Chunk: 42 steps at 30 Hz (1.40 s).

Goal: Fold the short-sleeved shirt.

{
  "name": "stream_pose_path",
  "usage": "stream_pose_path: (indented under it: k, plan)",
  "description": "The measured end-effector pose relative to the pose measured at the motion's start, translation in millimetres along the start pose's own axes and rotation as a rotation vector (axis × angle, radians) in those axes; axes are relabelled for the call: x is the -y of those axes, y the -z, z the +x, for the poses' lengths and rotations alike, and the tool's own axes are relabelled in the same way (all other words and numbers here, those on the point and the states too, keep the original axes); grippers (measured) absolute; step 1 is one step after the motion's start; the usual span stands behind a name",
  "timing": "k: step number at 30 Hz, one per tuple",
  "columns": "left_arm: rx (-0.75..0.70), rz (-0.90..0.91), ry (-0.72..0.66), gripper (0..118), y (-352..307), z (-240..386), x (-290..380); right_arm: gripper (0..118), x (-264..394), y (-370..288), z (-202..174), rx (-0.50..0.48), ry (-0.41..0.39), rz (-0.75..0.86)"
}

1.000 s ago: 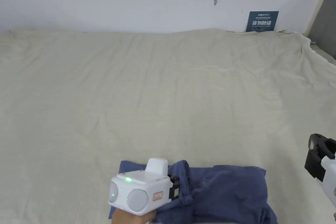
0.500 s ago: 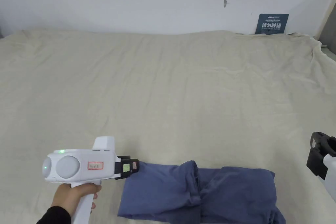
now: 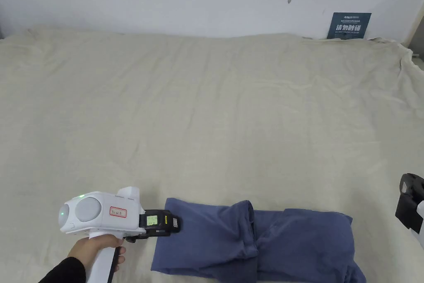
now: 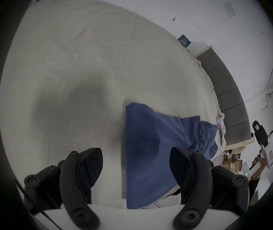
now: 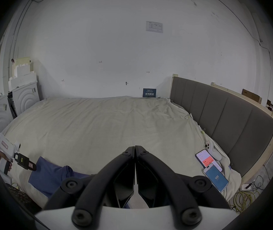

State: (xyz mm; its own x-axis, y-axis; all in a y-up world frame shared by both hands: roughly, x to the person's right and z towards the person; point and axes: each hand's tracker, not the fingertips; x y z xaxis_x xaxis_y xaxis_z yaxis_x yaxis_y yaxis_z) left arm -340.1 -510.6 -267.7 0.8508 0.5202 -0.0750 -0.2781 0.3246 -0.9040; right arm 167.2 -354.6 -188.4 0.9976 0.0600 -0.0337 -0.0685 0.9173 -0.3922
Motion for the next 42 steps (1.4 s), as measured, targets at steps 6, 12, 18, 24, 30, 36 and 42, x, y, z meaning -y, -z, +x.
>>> stream_pose_path:
  k: [6, 12, 18, 24, 30, 36, 42]
  plan:
    - [-0.022, -0.016, 0.093, 80, 12, 11, 2, 0, -1, 1, 2, 0.009, -0.004, -0.004]
    - [-0.012, -0.009, 0.135, 41, 20, 25, 3, 0, -2, 2, 1, 0.008, -0.003, -0.002]
    - [-0.042, 0.008, 0.171, 7, 11, 33, 8, 0, -2, 2, 2, 0.007, -0.002, 0.002]
    - [-0.063, 0.045, 0.165, 4, -11, 33, 6, 0, -5, 1, 4, 0.007, -0.002, 0.006]
    - [-0.139, 0.103, 0.083, 4, -61, 2, 1, 0, -7, 2, 0, -0.007, -0.001, 0.015]
    - [-0.211, 0.118, 0.058, 4, -108, -16, 2, 0, -9, 5, -7, -0.035, -0.002, 0.019]
    - [-0.248, 0.121, 0.056, 4, -128, 4, 1, 0, -10, 6, -11, -0.056, -0.004, 0.026]
